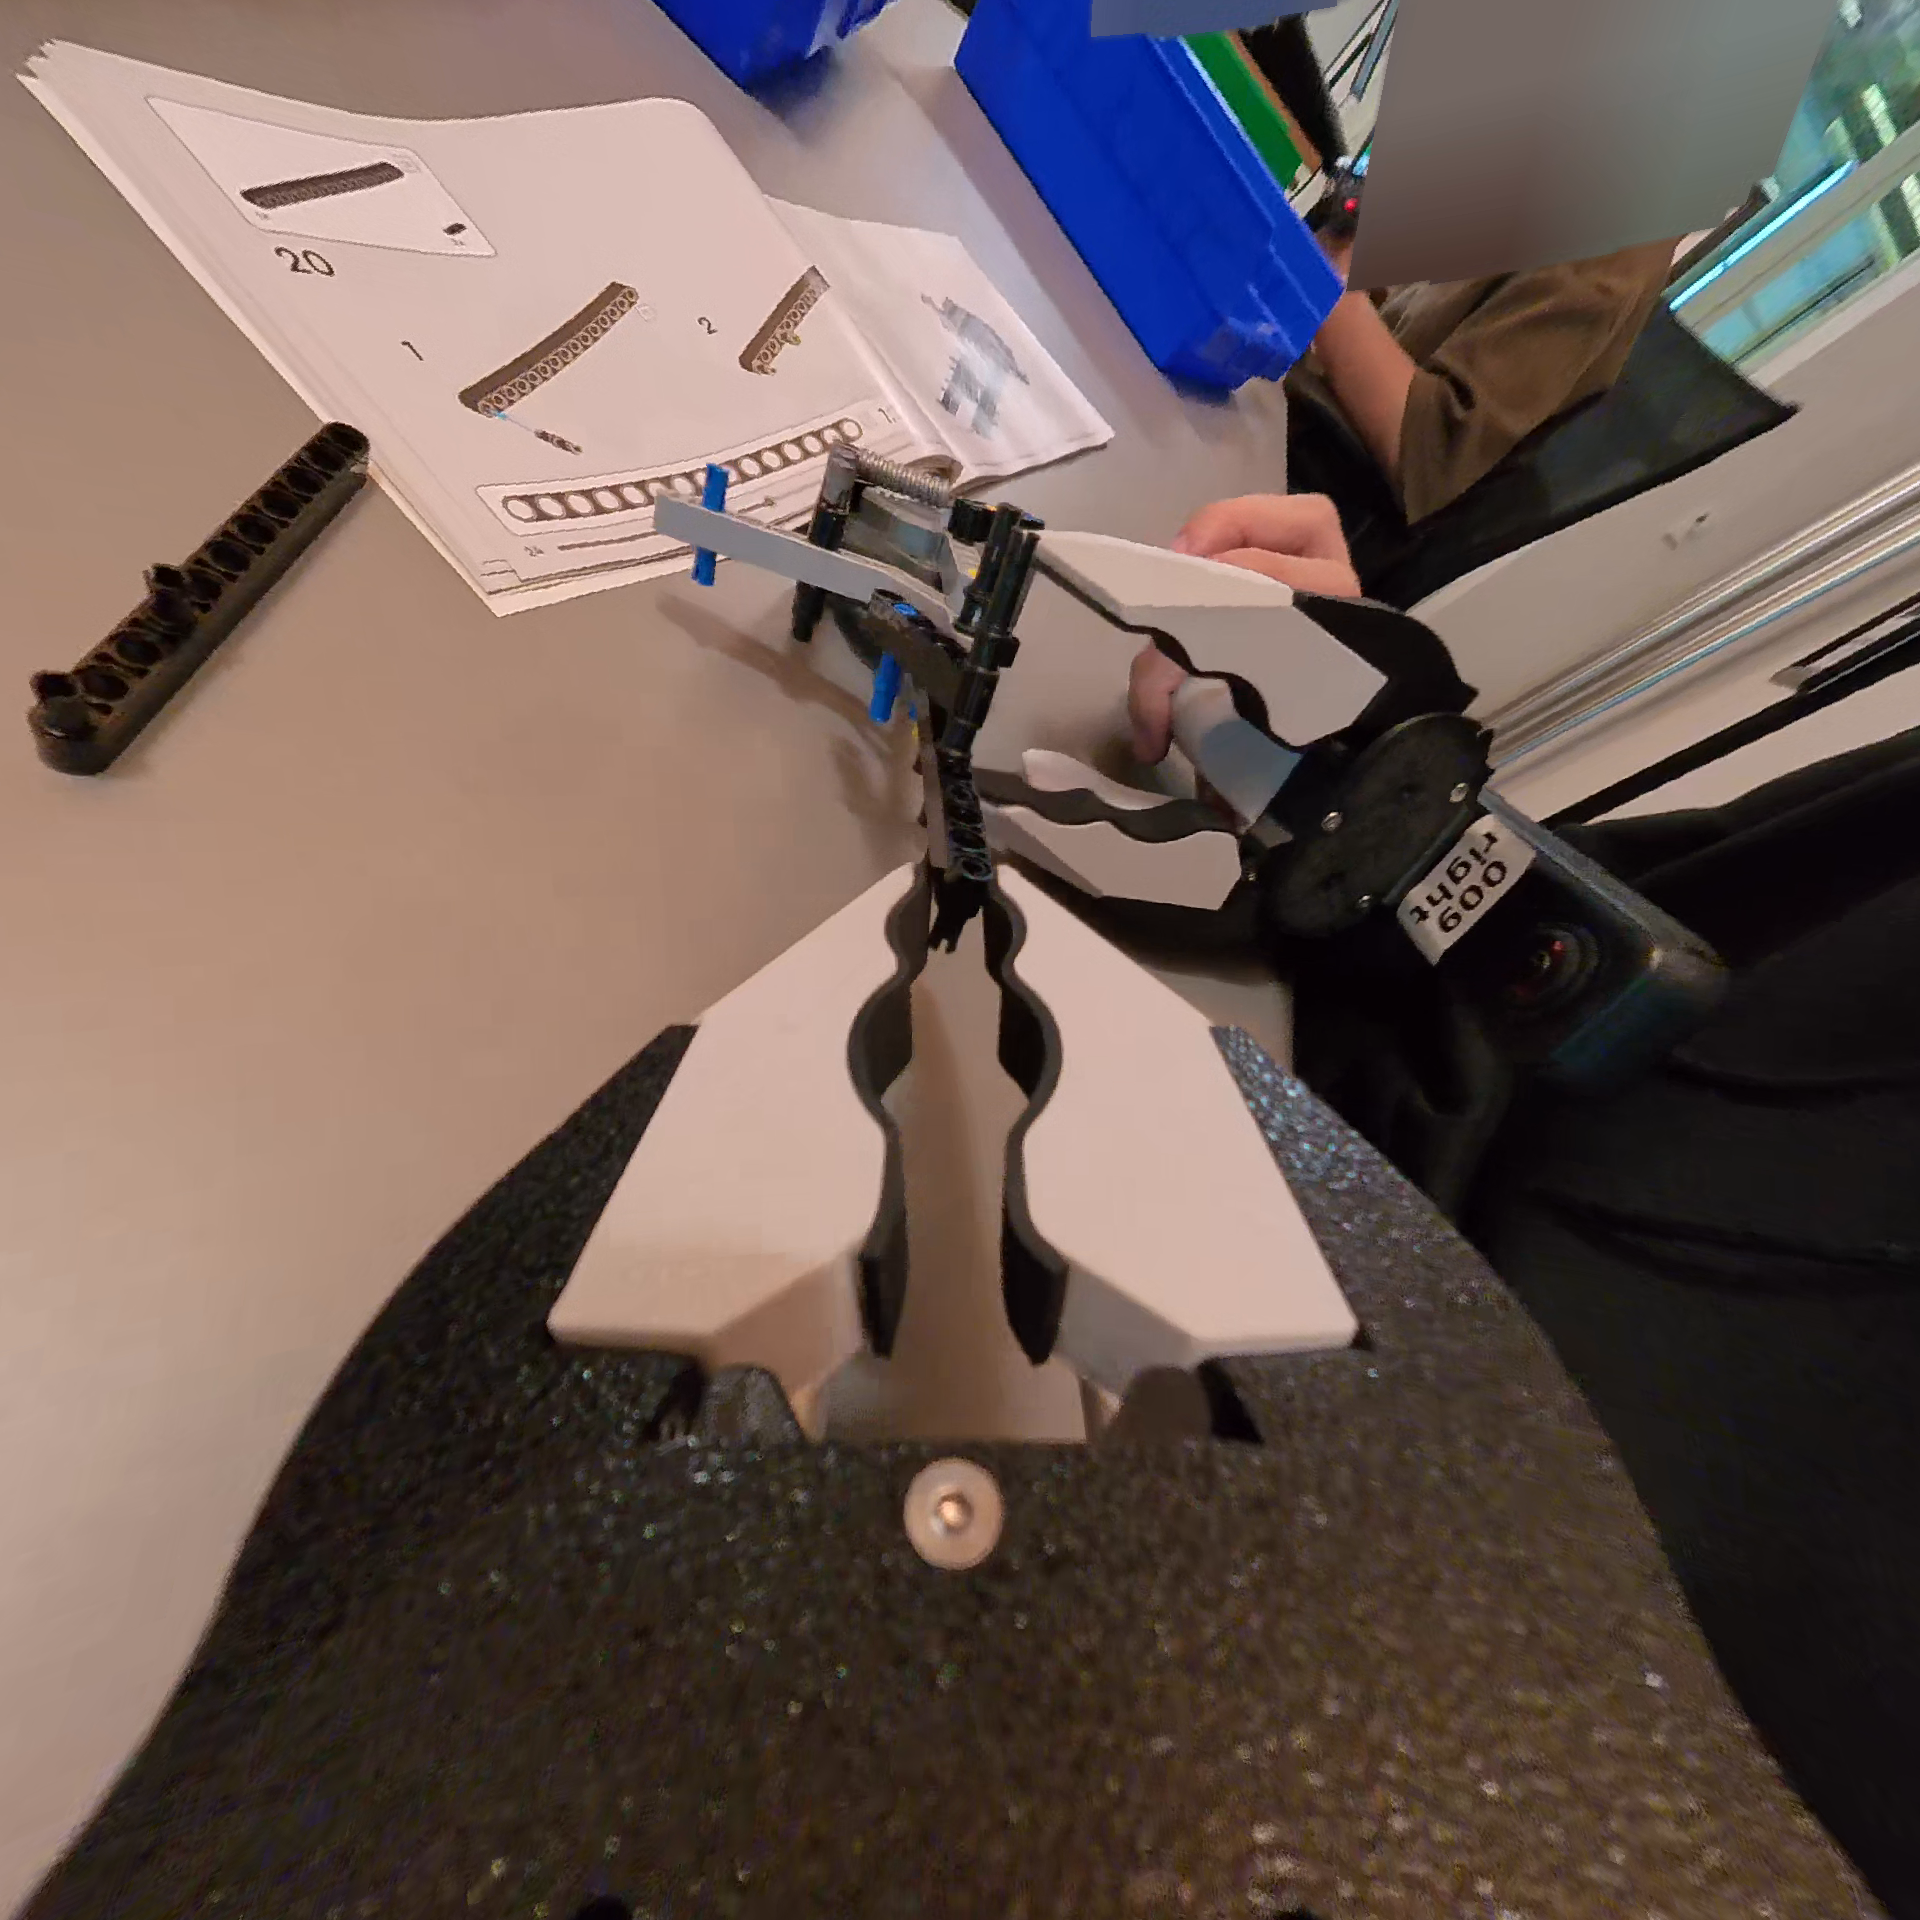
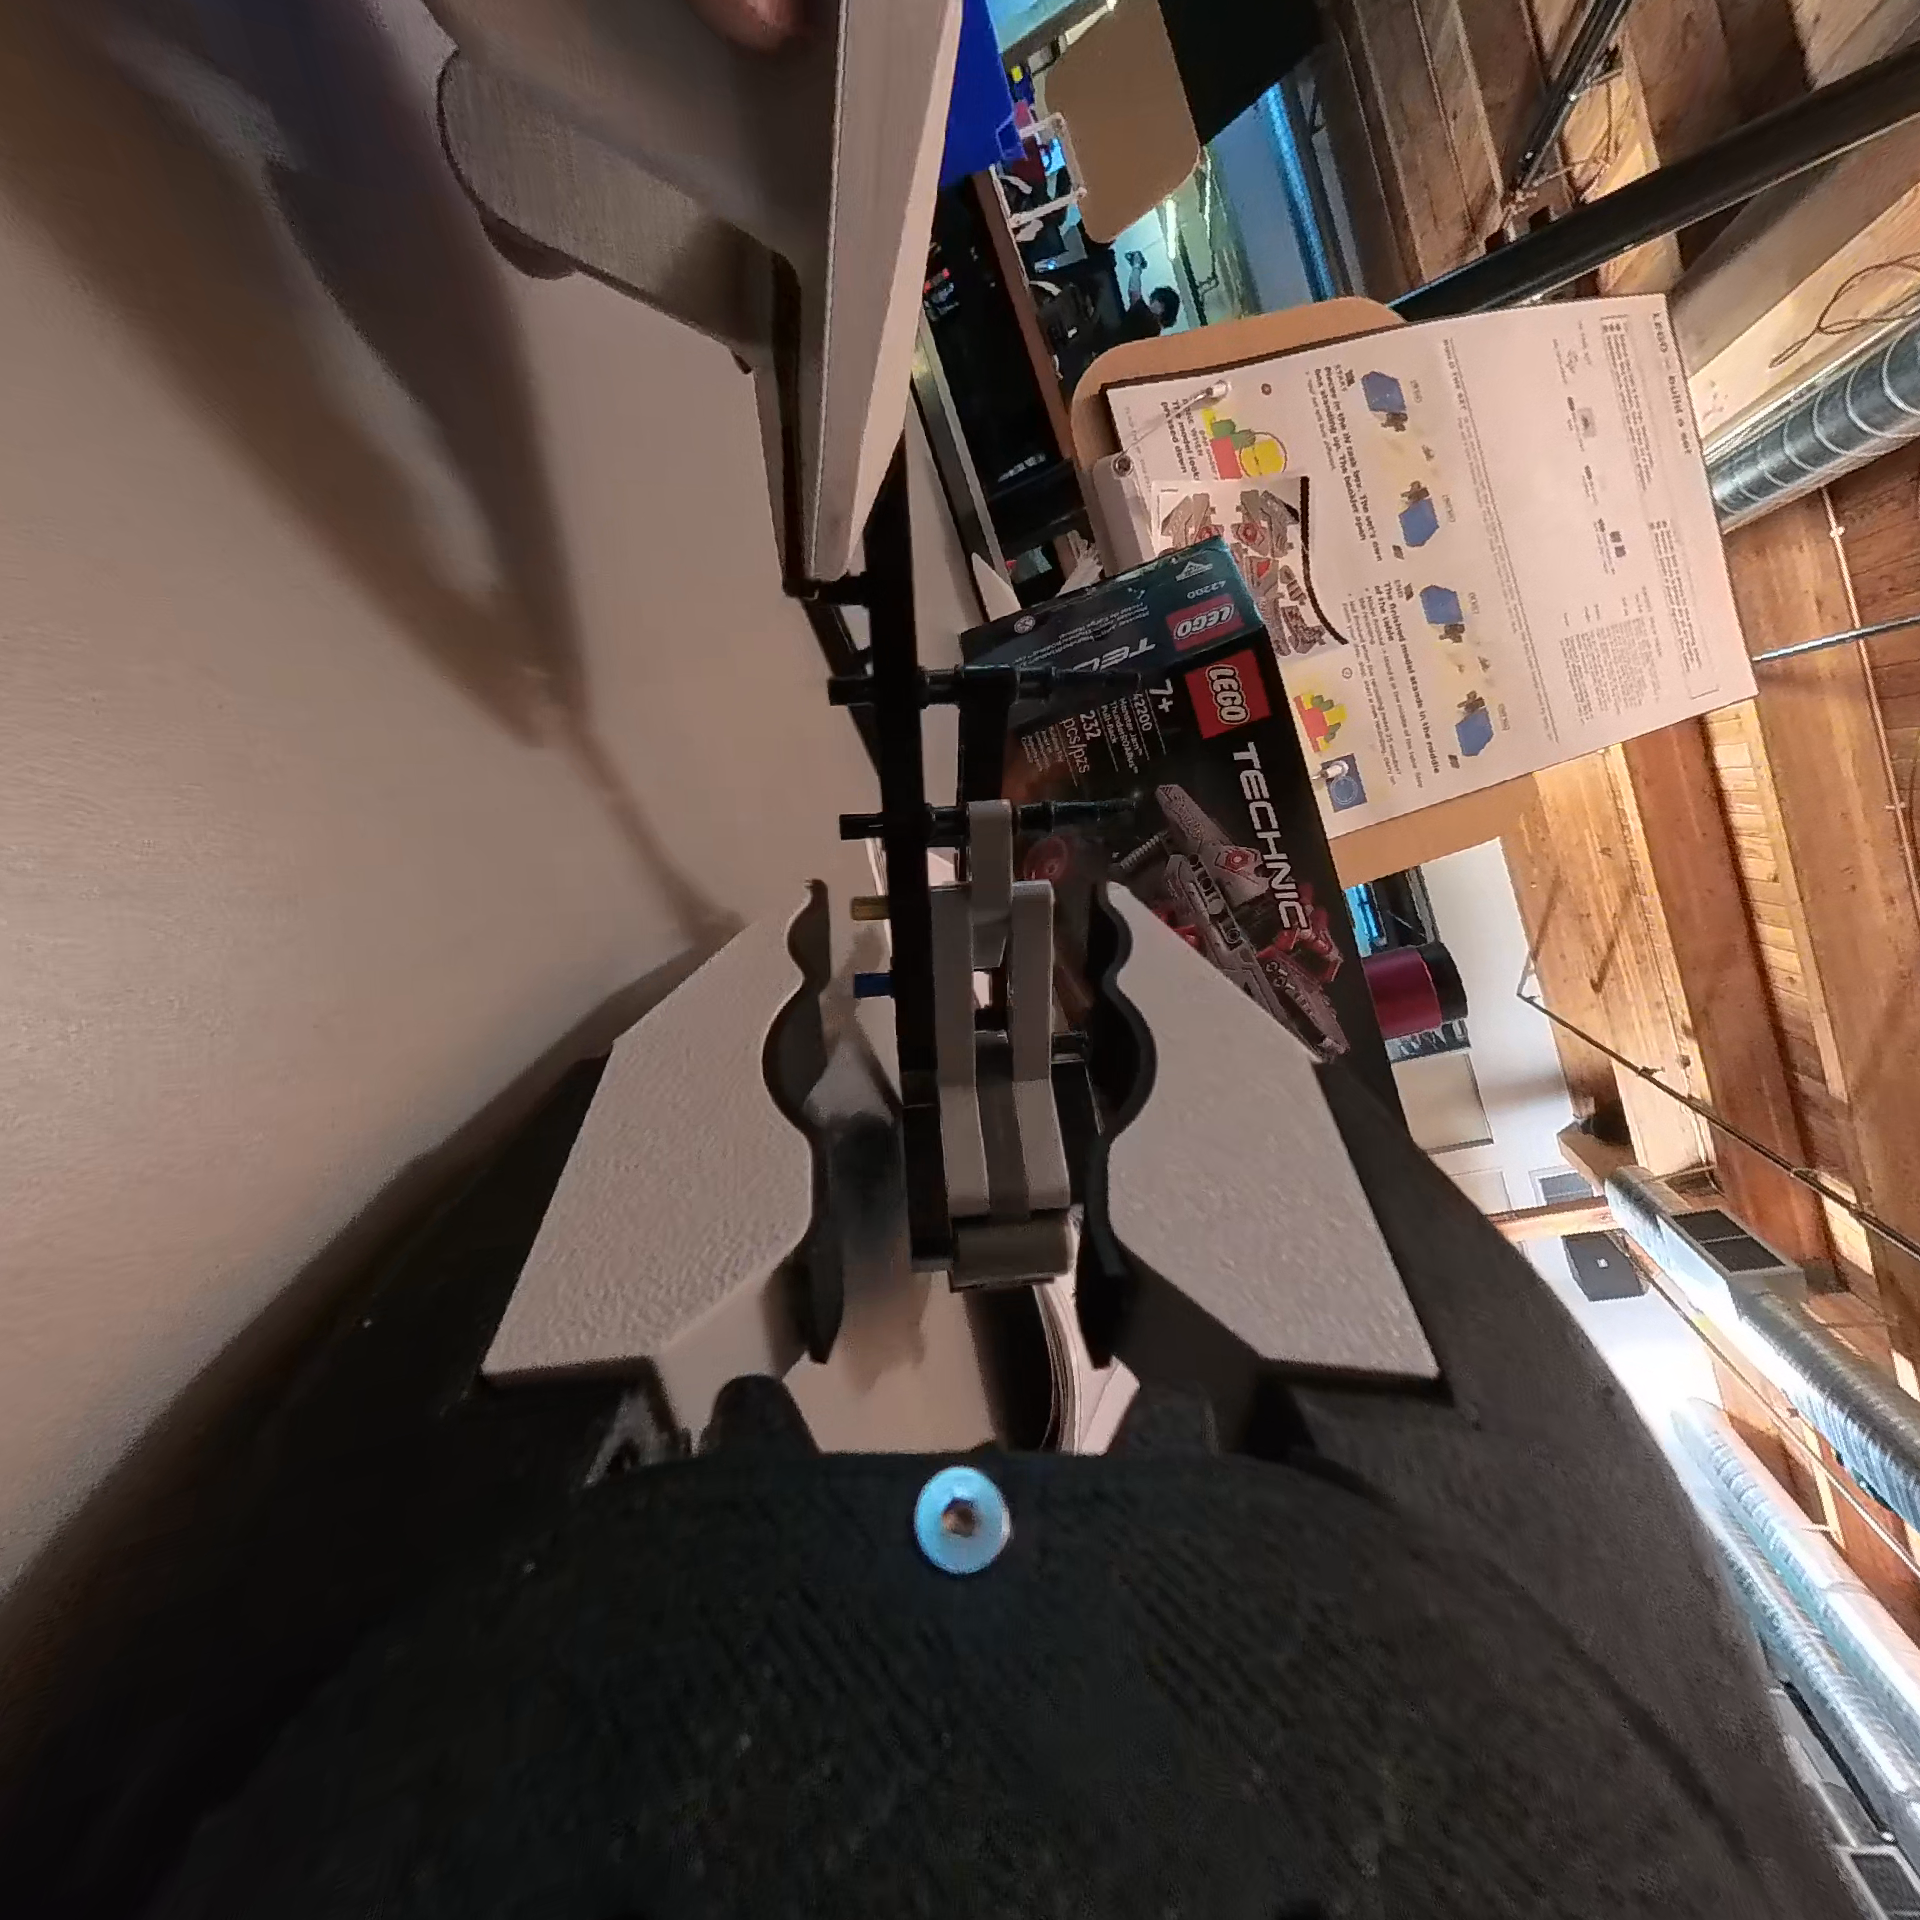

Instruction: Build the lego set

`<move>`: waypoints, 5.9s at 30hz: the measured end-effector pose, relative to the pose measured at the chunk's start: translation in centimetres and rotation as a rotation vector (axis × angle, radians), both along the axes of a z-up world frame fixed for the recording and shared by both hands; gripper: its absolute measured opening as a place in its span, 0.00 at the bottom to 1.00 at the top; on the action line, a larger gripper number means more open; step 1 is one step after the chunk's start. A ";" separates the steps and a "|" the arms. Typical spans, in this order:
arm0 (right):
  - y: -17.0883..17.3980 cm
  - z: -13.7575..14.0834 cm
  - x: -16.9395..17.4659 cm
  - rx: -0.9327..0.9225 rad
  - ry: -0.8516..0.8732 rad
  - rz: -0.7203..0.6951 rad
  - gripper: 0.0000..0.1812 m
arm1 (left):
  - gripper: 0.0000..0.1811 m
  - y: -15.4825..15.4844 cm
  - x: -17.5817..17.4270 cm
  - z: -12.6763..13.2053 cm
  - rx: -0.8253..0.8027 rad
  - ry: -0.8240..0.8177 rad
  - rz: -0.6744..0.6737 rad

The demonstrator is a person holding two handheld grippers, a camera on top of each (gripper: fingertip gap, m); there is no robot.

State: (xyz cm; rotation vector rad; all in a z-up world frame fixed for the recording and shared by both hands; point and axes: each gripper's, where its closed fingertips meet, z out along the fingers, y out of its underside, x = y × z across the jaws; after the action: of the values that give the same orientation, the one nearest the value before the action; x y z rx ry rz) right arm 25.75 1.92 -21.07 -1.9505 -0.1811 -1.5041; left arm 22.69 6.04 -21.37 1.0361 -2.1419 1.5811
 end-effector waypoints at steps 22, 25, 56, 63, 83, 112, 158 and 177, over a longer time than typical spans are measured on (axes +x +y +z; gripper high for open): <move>-0.2 -0.2 0.3 -0.016 0.004 -0.018 0.21 | 0.04 -0.3 -0.4 0.1 -0.121 0.073 -0.052; -0.1 -0.3 0.2 -0.023 0.009 -0.011 0.21 | 0.04 -0.1 -0.4 0.0 -0.076 0.027 -0.052; 0.1 -1.5 0.2 -0.097 0.023 -0.005 0.16 | 0.06 1.6 1.1 -1.1 0.149 -0.200 -0.003; 0.1 -1.4 0.2 -0.106 0.007 -0.006 0.16 | 0.06 1.7 1.3 -1.1 0.173 -0.241 0.003; 0.1 -0.9 -0.3 -0.107 -0.037 0.000 0.15 | 0.09 3.3 3.2 0.7 0.282 -0.574 0.099; 0.7 -1.3 -1.3 -0.161 -0.062 0.036 0.15 | 0.00 8.9 6.2 6.2 0.273 -0.995 0.605; -0.9 -0.6 -2.4 -0.121 -0.072 0.061 0.02 | 0.00 9.2 6.3 6.0 0.343 -1.058 0.614; -0.5 -2.5 -2.4 -0.214 -0.031 0.074 0.00 | 0.00 9.0 6.3 5.8 0.358 -1.064 0.601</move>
State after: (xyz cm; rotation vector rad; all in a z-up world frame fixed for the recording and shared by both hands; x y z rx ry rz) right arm 23.35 1.44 -23.53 -2.0624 -0.4391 -1.5186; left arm 29.01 14.99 -15.57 1.1582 -3.0653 2.4912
